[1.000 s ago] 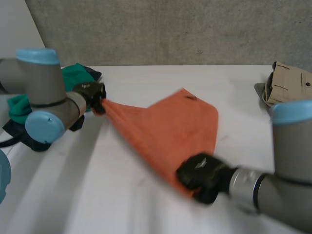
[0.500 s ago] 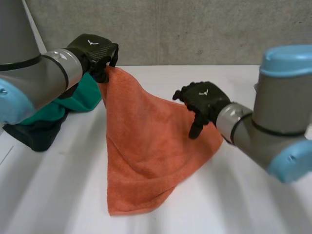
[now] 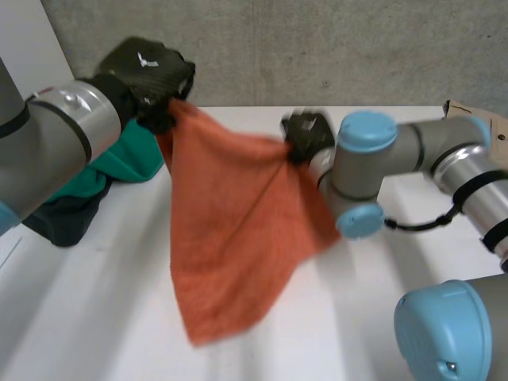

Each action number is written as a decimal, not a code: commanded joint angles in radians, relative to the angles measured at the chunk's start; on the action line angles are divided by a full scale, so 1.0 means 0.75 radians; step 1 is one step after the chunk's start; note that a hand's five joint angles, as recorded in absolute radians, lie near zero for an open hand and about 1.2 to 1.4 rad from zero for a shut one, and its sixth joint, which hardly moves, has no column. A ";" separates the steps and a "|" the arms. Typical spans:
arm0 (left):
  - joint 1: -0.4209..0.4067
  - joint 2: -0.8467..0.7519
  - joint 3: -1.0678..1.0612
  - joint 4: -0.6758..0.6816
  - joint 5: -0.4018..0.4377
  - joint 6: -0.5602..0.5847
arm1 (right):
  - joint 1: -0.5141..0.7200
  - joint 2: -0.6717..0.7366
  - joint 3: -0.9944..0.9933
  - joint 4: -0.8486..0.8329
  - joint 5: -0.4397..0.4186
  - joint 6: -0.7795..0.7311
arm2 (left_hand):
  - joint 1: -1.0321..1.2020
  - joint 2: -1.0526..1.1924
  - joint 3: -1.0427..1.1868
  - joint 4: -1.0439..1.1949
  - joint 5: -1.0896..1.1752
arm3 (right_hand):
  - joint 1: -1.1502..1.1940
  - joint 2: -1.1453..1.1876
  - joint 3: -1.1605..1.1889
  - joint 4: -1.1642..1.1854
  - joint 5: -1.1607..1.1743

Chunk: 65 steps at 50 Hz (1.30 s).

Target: Fold the laundry.

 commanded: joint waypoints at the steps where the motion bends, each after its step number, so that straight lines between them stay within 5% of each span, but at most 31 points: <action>1: 0.057 -0.158 0.325 0.156 -0.102 0.036 | -0.038 -0.291 0.013 -0.311 0.138 -0.057 | 0.348 0.268 0.274 0.262 0.315 | 0.343 0.281 0.282 0.274 0.359; 8: 0.018 -0.314 0.732 0.185 -0.250 -0.005 | -0.060 -0.637 0.422 -0.696 0.066 -0.174 | 0.348 0.268 0.274 0.262 0.315 | 0.343 0.281 0.282 0.274 0.359; 13: -0.012 -0.385 0.792 0.157 -0.270 -0.017 | -0.076 -0.764 0.661 -0.739 0.036 -0.178 | 0.348 0.268 0.274 0.262 0.315 | 0.343 0.281 0.282 0.274 0.359; 20: -0.002 -0.369 0.479 0.087 -0.264 -0.038 | -0.121 -0.864 1.001 -0.594 0.005 -0.188 | 0.348 0.268 0.274 0.262 0.315 | 0.343 0.281 0.282 0.274 0.359; 30: 0.033 -0.426 -0.077 0.160 -0.111 -0.042 | -0.132 -0.817 1.457 -0.528 -0.095 -0.280 | 0.348 0.268 0.274 0.262 0.315 | 0.343 0.281 0.282 0.274 0.359; 36: 0.072 -0.500 -0.188 0.259 -0.070 -0.044 | -0.124 -0.731 1.531 -0.518 -0.112 -0.341 | 0.348 0.268 0.274 0.262 0.315 | 0.343 0.281 0.282 0.274 0.359; 41: 0.123 -0.520 -0.190 0.263 -0.045 -0.050 | -0.130 -0.723 1.521 -0.430 -0.110 -0.337 | -0.627 -0.708 -0.701 -0.713 -0.661 | 0.343 0.281 0.282 0.274 0.359; 46: 0.164 -0.482 -0.206 0.210 0.022 -0.072 | -0.138 -0.751 1.508 -0.363 -0.110 -0.290 | -1.131 -1.211 -1.205 -1.216 -1.164 | 0.343 0.281 0.282 0.274 0.359; 57: 0.331 -0.295 -0.362 0.248 0.135 -0.301 | -0.171 -0.845 1.508 -0.307 -0.118 -0.143 | -1.182 -1.262 -1.256 -1.268 -1.216 | 0.343 0.281 0.282 0.274 0.359; 65: 0.284 -0.279 -0.427 0.257 0.172 -0.342 | -0.089 -0.987 1.480 -0.240 -0.122 -0.147 | -1.182 -1.262 -1.256 -1.268 -1.216 | 0.343 0.281 0.282 0.274 0.359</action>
